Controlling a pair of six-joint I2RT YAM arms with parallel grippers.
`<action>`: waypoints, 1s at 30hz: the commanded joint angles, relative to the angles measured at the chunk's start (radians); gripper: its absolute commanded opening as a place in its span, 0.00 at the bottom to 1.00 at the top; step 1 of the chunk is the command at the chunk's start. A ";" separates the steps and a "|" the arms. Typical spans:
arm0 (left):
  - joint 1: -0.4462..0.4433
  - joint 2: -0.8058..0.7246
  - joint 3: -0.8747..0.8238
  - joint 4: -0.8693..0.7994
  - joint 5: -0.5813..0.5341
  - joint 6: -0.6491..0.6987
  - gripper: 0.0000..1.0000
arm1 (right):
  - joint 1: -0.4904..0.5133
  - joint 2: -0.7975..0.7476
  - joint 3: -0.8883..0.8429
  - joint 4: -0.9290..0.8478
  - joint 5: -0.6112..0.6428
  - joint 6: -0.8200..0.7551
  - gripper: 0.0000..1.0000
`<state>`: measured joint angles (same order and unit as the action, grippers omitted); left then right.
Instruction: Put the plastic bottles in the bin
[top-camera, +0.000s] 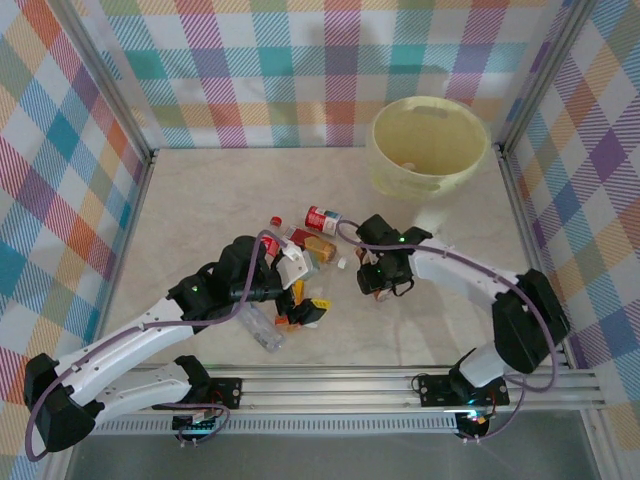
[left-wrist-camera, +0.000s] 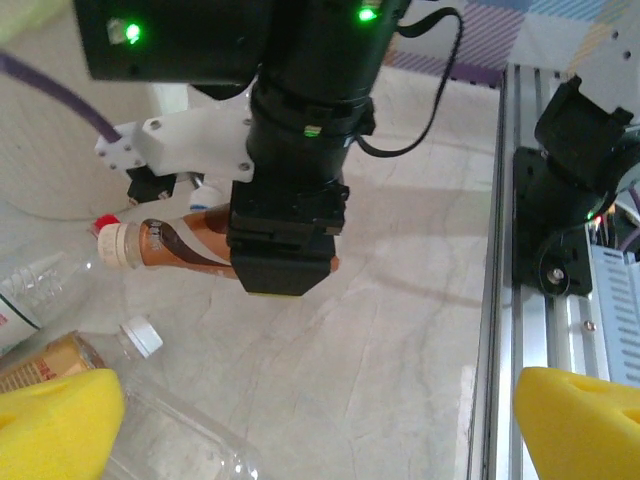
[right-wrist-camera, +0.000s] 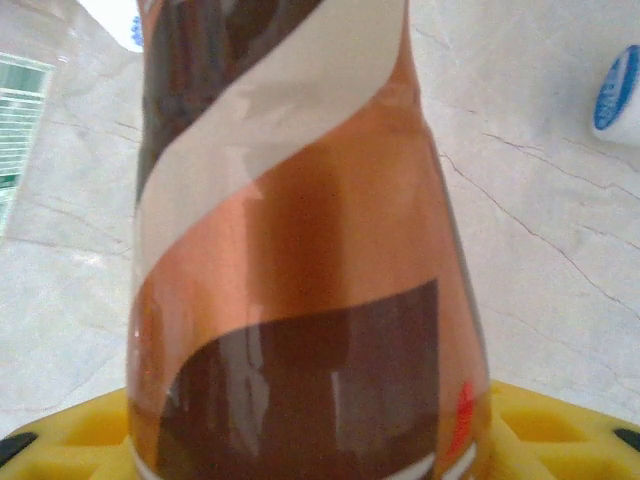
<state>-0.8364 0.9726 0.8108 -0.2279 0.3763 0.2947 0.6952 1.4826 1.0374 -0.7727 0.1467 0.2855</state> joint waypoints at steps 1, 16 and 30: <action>-0.011 0.021 0.048 0.077 0.010 -0.061 1.00 | 0.008 -0.090 -0.017 -0.030 0.003 0.052 0.53; -0.010 0.165 0.139 0.489 0.016 -0.315 1.00 | 0.007 -0.337 0.257 -0.119 0.157 0.051 0.54; -0.010 0.116 0.007 0.625 -0.045 -0.356 1.00 | -0.041 -0.208 0.602 -0.080 0.330 -0.051 0.56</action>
<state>-0.8364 1.1225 0.8291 0.3431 0.3538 -0.0532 0.6792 1.2377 1.5719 -0.8688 0.4145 0.2726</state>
